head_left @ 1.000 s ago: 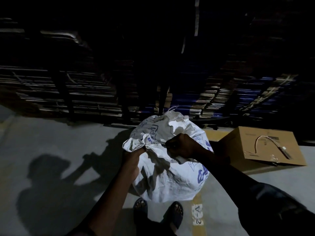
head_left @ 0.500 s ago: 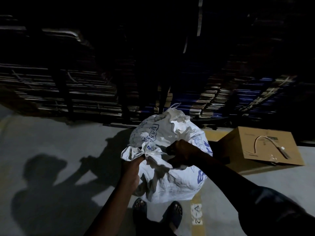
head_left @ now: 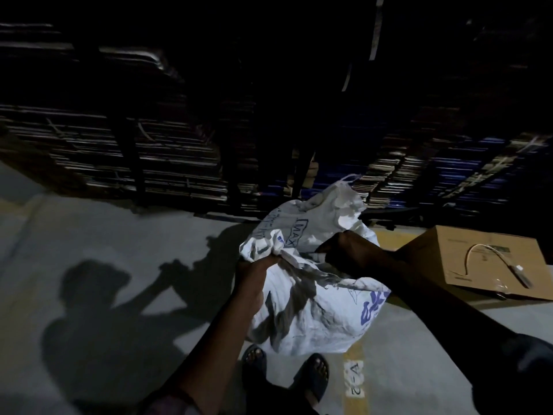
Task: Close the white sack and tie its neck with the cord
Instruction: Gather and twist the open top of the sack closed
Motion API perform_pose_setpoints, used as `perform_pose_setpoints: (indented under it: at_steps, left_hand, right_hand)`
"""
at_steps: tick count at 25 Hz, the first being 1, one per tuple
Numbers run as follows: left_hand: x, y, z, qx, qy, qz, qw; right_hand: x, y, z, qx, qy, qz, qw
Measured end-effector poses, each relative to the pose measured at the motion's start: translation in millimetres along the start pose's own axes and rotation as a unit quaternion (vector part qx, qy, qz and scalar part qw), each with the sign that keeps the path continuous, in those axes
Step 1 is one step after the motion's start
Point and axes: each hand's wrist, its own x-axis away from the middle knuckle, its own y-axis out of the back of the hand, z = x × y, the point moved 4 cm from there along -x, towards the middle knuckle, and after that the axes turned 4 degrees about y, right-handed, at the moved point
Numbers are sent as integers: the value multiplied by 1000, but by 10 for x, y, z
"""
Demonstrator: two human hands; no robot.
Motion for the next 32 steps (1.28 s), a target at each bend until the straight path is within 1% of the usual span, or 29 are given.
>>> perform_pose_setpoints:
  at_steps: [1, 3, 5, 7, 9, 11, 14, 17, 20, 22, 25, 27, 29, 32]
  left_hand:
    - [-64, -38, -21, -2, 14, 1, 1000]
    - [-119, -91, -124, -2, 10, -7, 1000]
    - [-111, -108, -273, 2, -14, -20, 1000]
    - [-120, -131, -415, 12, -32, -29, 999]
    - [-128, -210, -575, 21, -49, -33, 998]
    - [-142, -293, -752, 27, -65, -30, 997]
    - [-186, -398, -1002, 28, -84, -19, 996]
    - [-269, -449, -1184, 35, -85, -14, 996]
    - [-381, -369, -1287, 21, -74, -34, 996]
    - [-445, -230, -1300, 3, -65, -56, 996]
    - [-531, 42, -1313, -2, -39, -77, 996]
    - [-619, 195, -1373, 3, -36, -85, 996]
    - [-699, 307, -1429, 6, -38, -87, 995]
    - [-716, 382, -1447, 6, -36, -78, 996]
  right_hand:
    - [6, 31, 1, -13, 11, 7, 1000]
    - [4, 159, -38, -69, -33, 4, 997]
    - [-16, 346, -74, -126, -80, -22, 989]
    - [-66, 512, 16, -108, -65, -47, 991]
    - [-99, 614, 117, -97, -43, -39, 994]
    - [-97, 692, 106, -77, -41, -32, 996]
    - [-50, 838, 101, -86, -59, -49, 993]
    - [-127, 894, 225, -75, -29, -53, 995]
    - [-322, 764, 296, -22, 18, -72, 997]
    - [-454, 480, 298, 4, 39, -76, 996]
    - [-659, 23, 339, 0, 60, -83, 995]
    - [-827, -148, 408, 0, 73, -95, 993]
    - [-985, -199, 490, -1, 63, -106, 992]
    - [-1047, -202, 586, -47, 27, -104, 993]
